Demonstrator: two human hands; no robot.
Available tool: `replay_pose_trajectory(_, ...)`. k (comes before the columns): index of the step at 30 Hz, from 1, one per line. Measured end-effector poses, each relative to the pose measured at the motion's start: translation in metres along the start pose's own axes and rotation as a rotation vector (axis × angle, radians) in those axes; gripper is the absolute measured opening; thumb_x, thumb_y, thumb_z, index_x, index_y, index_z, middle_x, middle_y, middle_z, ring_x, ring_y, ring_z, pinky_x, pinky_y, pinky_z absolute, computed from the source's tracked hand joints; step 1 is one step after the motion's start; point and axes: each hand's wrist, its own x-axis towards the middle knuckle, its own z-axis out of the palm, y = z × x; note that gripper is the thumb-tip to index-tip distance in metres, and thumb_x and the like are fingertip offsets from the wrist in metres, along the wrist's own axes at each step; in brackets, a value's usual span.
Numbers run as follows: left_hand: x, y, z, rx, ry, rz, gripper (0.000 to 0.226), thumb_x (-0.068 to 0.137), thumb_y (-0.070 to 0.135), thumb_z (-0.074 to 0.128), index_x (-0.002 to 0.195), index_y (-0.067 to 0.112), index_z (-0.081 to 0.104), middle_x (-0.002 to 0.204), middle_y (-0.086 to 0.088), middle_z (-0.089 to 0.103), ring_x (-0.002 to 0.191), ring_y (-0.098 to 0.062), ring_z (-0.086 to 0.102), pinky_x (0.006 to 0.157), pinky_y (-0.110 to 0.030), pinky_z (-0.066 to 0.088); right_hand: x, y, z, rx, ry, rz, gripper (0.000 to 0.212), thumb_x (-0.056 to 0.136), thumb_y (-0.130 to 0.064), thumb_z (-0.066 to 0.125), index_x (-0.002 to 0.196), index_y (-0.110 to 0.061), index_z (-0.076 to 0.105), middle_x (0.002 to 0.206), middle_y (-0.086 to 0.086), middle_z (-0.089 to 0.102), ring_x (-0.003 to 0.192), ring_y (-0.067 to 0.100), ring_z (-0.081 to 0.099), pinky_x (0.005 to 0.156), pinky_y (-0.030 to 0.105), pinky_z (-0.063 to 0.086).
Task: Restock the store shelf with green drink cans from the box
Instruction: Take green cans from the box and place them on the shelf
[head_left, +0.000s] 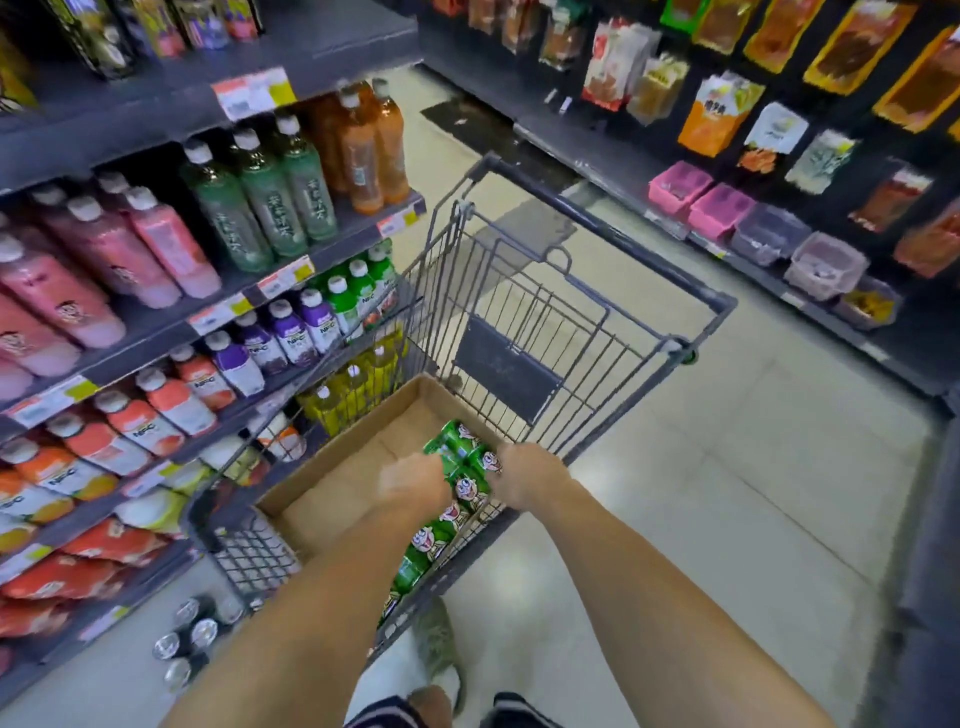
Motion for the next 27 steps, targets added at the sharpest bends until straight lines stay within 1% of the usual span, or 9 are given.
replay_pose_trajectory(4,0.026,-0.01,0.006,-0.035,-0.047,-0.051,0.027,0.096,0.024,0.046,0.106,0.011,0.068,0.112,-0.009,0.067,0.101,-0.028,0.066,0.083,-0.036,0.054,0.049,-0.005,0.015,-0.02,-0.127,-0.068,0.044,0.096,-0.043,0.047,0.118,-0.007,0.06,0.121,0.016,0.063,0.113,0.034,0.059,0.094,0.043,0.049)
replay_pose_trajectory(8,0.05,-0.014,0.024,-0.049,-0.118,-0.132,0.032,0.096,0.032,0.047,0.111,0.011,0.065,0.113,-0.01,0.066,0.102,-0.029,0.065,0.085,-0.037,0.053,0.097,-0.002,0.04,-0.083,-0.259,-0.125,0.038,0.1,-0.037,0.046,0.12,-0.006,0.057,0.122,0.014,0.062,0.115,0.031,0.058,0.094,0.04,0.046)
replay_pose_trajectory(10,0.07,-0.013,0.036,-0.069,-0.175,-0.187,0.032,0.096,0.032,0.046,0.112,0.01,0.064,0.112,-0.01,0.066,0.102,-0.029,0.065,0.081,-0.036,0.052,0.13,0.004,0.054,-0.06,-0.301,-0.106,0.035,0.1,-0.032,0.048,0.122,-0.005,0.055,0.125,0.015,0.06,0.116,0.031,0.057,0.094,0.039,0.046)
replay_pose_trajectory(14,0.101,-0.014,0.057,-0.111,-0.257,-0.265,0.032,0.094,0.03,0.048,0.111,0.008,0.062,0.11,-0.012,0.066,0.101,-0.029,0.064,0.083,-0.037,0.051,0.181,0.013,0.073,-0.019,-0.378,-0.087,0.038,0.099,-0.036,0.049,0.121,-0.005,0.054,0.122,0.016,0.061,0.112,0.032,0.059,0.094,0.039,0.049)
replay_pose_trajectory(17,0.139,-0.006,0.078,-0.12,-0.342,-0.332,0.031,0.094,0.03,0.047,0.112,0.009,0.062,0.112,-0.013,0.066,0.102,-0.029,0.064,0.082,-0.035,0.05,0.229,0.023,0.087,-0.012,-0.391,-0.073,0.038,0.095,-0.035,0.053,0.12,-0.006,0.057,0.121,0.015,0.063,0.112,0.031,0.06,0.089,0.037,0.049)
replay_pose_trajectory(20,0.192,-0.002,0.099,-0.209,-0.368,-0.388,0.036,0.095,0.035,0.047,0.12,0.011,0.058,0.122,-0.015,0.062,0.111,-0.031,0.06,0.088,-0.036,0.048,0.28,0.027,0.104,0.014,-0.395,-0.059,0.046,0.097,-0.037,0.05,0.131,-0.007,0.049,0.134,0.015,0.052,0.125,0.032,0.05,0.099,0.04,0.042)
replay_pose_trajectory(22,0.228,0.0,0.117,-0.309,-0.378,-0.448,0.04,0.096,0.036,0.047,0.124,0.01,0.057,0.125,-0.017,0.06,0.114,-0.032,0.058,0.088,-0.036,0.047,0.311,0.027,0.12,0.034,-0.373,-0.082,0.052,0.097,-0.039,0.053,0.136,-0.007,0.043,0.138,0.014,0.046,0.129,0.031,0.045,0.102,0.041,0.04)
replay_pose_trajectory(25,0.273,0.007,0.141,-0.481,-0.333,-0.598,0.044,0.094,0.04,0.051,0.123,0.007,0.059,0.125,-0.021,0.06,0.113,-0.036,0.059,0.088,-0.036,0.049,0.339,0.031,0.144,0.04,-0.331,-0.146,0.058,0.094,-0.033,0.059,0.14,-0.005,0.037,0.141,0.014,0.042,0.132,0.031,0.041,0.103,0.042,0.041)
replay_pose_trajectory(27,0.294,0.009,0.152,-0.592,-0.298,-0.721,0.042,0.093,0.035,0.056,0.122,0.004,0.059,0.123,-0.021,0.061,0.113,-0.035,0.059,0.088,-0.035,0.049,0.349,0.032,0.155,0.009,-0.321,-0.223,0.057,0.095,-0.026,0.057,0.141,-0.001,0.034,0.143,0.017,0.037,0.133,0.032,0.038,0.106,0.041,0.037)
